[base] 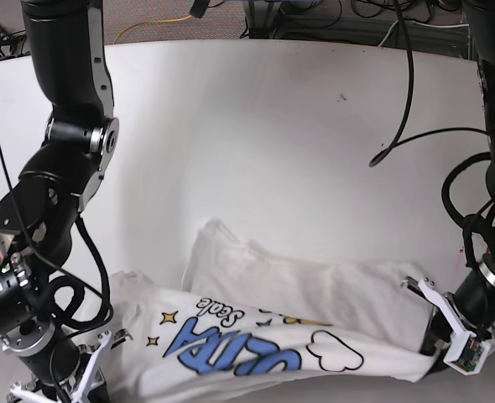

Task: Fold the T-shirt properly
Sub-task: 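Lift the shirt with both grippers and swing it toward the robot, then drag the shirt with both grippers and lay it flat on the table, then hold the shirt edge with both grippers and adjust the grip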

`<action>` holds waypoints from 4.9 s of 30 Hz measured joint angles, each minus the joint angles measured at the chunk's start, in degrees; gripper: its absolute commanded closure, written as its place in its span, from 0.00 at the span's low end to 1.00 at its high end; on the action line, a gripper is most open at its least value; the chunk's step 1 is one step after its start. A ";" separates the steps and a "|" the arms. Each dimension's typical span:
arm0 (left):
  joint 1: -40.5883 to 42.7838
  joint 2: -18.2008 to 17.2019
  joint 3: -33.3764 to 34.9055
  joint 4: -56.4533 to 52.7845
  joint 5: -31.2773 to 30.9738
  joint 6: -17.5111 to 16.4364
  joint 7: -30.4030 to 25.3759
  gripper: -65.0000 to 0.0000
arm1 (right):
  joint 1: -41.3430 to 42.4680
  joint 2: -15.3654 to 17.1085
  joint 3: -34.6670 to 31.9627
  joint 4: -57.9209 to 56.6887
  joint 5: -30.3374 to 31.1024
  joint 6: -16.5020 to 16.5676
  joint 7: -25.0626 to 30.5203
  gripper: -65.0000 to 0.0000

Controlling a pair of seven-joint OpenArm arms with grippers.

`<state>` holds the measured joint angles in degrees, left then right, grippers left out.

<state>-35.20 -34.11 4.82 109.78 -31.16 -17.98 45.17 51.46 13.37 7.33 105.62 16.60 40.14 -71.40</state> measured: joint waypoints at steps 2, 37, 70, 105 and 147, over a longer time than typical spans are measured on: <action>-3.04 0.33 0.35 -0.02 2.67 0.48 0.31 1.00 | 3.61 0.50 -1.84 -1.03 0.31 0.00 -0.50 1.00; 30.99 12.63 3.80 0.09 12.87 -4.07 -0.20 1.00 | -37.68 1.95 20.06 5.42 2.14 -0.04 -0.96 1.00; 66.95 17.62 -2.25 3.21 12.96 -3.93 -1.53 1.00 | -56.28 -2.21 31.58 5.35 3.13 0.13 0.83 1.00; 66.47 11.89 -30.45 2.12 -8.76 -6.54 -1.05 0.36 | -59.58 -4.85 37.68 5.31 1.79 -0.07 0.90 1.00; 51.89 6.62 -18.36 -23.71 -5.90 -6.95 -2.80 0.93 | -60.89 -6.36 38.10 5.33 2.25 -0.04 1.22 0.99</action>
<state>16.69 -27.49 -13.54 86.06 -37.06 -24.93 42.37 -9.43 7.01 45.43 110.96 18.85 40.10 -70.17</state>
